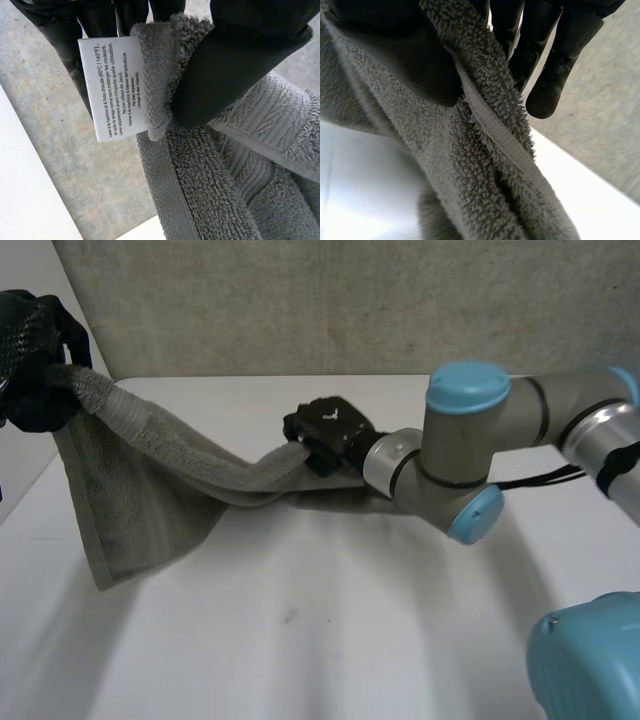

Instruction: Fold the towel.

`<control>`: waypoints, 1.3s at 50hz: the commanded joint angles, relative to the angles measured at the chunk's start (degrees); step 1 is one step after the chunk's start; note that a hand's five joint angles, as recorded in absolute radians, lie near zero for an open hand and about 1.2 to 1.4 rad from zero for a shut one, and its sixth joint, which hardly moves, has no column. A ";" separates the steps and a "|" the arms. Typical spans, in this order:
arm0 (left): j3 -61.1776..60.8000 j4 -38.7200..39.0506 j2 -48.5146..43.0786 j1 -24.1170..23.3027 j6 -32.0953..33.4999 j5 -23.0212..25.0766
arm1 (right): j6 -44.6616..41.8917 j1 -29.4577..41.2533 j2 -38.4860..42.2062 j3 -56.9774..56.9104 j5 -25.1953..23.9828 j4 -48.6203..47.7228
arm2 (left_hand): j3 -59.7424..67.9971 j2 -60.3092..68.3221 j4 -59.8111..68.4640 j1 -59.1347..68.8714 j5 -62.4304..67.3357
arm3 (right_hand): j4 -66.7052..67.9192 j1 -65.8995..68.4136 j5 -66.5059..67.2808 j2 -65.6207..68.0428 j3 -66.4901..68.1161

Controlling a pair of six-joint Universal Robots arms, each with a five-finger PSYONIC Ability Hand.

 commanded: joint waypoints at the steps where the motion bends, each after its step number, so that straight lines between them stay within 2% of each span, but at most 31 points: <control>1: -0.10 1.00 -2.89 2.79 0.15 0.02 | -10.61 -4.14 -9.21 2.47 2.29 7.63 | 10.24 10.16 10.18 11.20 10.98 | 3.08 3.45 3.95 4.87 5.00; 4: 0.08 1.53 -3.78 3.24 0.15 0.02 | -13.71 -5.21 -11.78 3.71 3.09 9.76 | 10.24 10.16 10.18 11.20 10.98 | 3.08 3.45 3.95 4.87 5.00; 6: 0.43 2.93 -5.45 3.15 0.15 0.02 | -19.40 -7.31 -17.55 7.99 5.10 13.26 | 10.24 10.16 10.18 11.20 10.98 | 3.08 3.45 3.95 4.87 5.00; 7: 0.43 2.94 -5.45 3.15 0.15 0.02 | -19.43 -7.32 -17.58 8.02 5.11 13.27 | 10.24 10.16 10.18 11.20 10.98 | 3.08 3.45 3.95 4.87 5.00; 9: 0.78 3.99 -6.94 2.89 0.15 0.02 | -22.76 -9.42 -23.44 13.35 6.25 15.11 | 10.24 10.16 10.18 11.20 10.98 | 3.08 3.45 3.95 4.87 5.00; 17: 1.04 4.79 -9.41 2.45 -0.02 0.20 | -24.70 -11.54 -36.02 29.08 6.16 15.65 | 10.24 10.16 10.18 11.20 10.98 | 3.08 3.45 3.95 4.87 5.00; 21: 0.34 4.87 -10.02 2.18 -0.02 0.20 | -25.58 -11.01 -38.32 35.18 6.08 16.97 | 10.24 10.16 10.18 11.20 10.98 | 3.08 3.45 3.95 4.87 5.00; 23: -0.53 4.79 -10.46 1.92 -0.02 0.29 | -28.99 -10.66 -39.81 40.34 5.90 21.60 | 10.24 10.16 10.18 11.20 10.98 | 3.08 3.45 3.95 4.87 5.00; 26: -1.07 4.79 -10.73 1.66 0.06 0.29 | -31.64 -10.66 -40.25 42.12 5.90 24.88 | 10.24 10.16 10.18 11.20 10.98 | 3.08 3.45 3.95 4.87 5.00; 28: -1.77 4.87 -10.90 1.31 0.06 0.37 | -36.98 -10.57 -40.69 44.31 5.55 30.91 | 10.24 10.16 10.18 11.20 10.98 | 3.08 3.45 3.95 4.87 5.00; 32: -1.94 4.87 -11.43 1.22 0.06 1.69 | -40.17 -10.75 -40.61 45.02 5.72 34.02 | 10.24 10.16 10.18 11.20 10.98 | 3.08 3.45 3.95 4.87 5.00; 37: -1.77 4.87 -15.21 1.22 0.06 4.24 | -41.84 -10.83 -37.18 42.65 6.60 33.93 | 10.24 10.16 10.18 11.20 10.98 | 3.08 3.45 3.95 4.87 5.00; 39: -0.37 4.96 -19.76 1.04 0.15 4.59 | -41.05 -10.75 -32.20 36.88 7.21 33.84 | 10.24 10.16 10.18 11.20 10.98 | 3.08 3.45 3.95 4.87 5.00; 40: -0.36 4.96 -19.78 1.04 0.15 4.59 | -41.05 -10.75 -32.17 36.85 7.22 33.84 | 10.24 10.16 10.18 11.20 10.98 | 3.08 3.45 3.95 4.87 5.00; 43: 6.55 6.36 -29.06 -1.23 -0.02 3.63 | -40.09 -10.66 -24.02 24.85 8.88 33.06 | 10.24 10.16 10.18 11.20 10.98 | 3.08 3.45 3.95 4.87 5.00; 44: 6.58 6.37 -29.10 -1.24 -0.02 3.63 | -40.08 -10.66 -23.99 24.81 8.89 33.05 | 10.24 10.16 10.18 11.20 10.98 | 3.08 3.45 3.95 4.87 5.00; 47: 18.58 6.28 -37.25 -4.22 -0.11 1.88 | -37.28 -10.40 -15.67 7.20 12.30 28.41 | 10.24 10.16 10.18 11.20 10.98 | 3.08 3.45 3.95 4.87 5.00; 48: 18.62 6.28 -37.27 -4.23 -0.11 1.87 | -37.27 -10.39 -15.65 7.14 12.32 28.39 | 10.24 10.16 10.18 11.20 10.98 | 3.08 3.45 3.95 4.87 5.00; 50: 27.54 6.54 -40.25 -4.67 -0.64 -0.75 | -36.74 -9.96 -11.36 -4.84 13.45 23.41 | 10.24 10.16 10.18 11.20 10.98 | 3.08 3.45 3.95 4.87 5.00; 53: 31.72 6.81 -41.05 -4.94 -1.08 -2.53 | -36.48 -9.43 -10.11 -9.91 13.63 19.95 | 10.24 10.16 10.18 11.20 10.98 | 3.08 3.45 3.95 4.87 5.00; 55: 37.93 9.69 -41.14 -5.29 -3.00 -6.72 | -35.87 -8.73 -9.76 -15.87 13.46 12.35 | 10.24 10.16 10.18 11.20 10.98 | 3.08 3.45 3.95 4.87 5.00; 56: 39.70 11.62 -40.62 -5.55 -5.10 -8.57 | -35.51 -8.64 -10.37 -16.15 13.02 9.00 | 10.24 10.16 10.18 11.20 10.98 | 3.08 3.45 3.95 4.87 5.00; 60: 40.16 14.71 -38.69 -5.64 -10.02 -10.69 | -34.37 -8.64 -12.73 -14.67 12.58 5.81 | 10.24 10.16 10.18 11.20 10.98 | 3.08 3.45 3.95 4.87 5.00; 65: 35.85 15.42 -35.51 -5.64 -14.09 -10.44 | -33.58 -8.72 -15.73 -7.80 9.50 6.51 | 10.24 10.16 10.18 11.20 10.98 | 3.08 3.45 3.95 4.87 5.00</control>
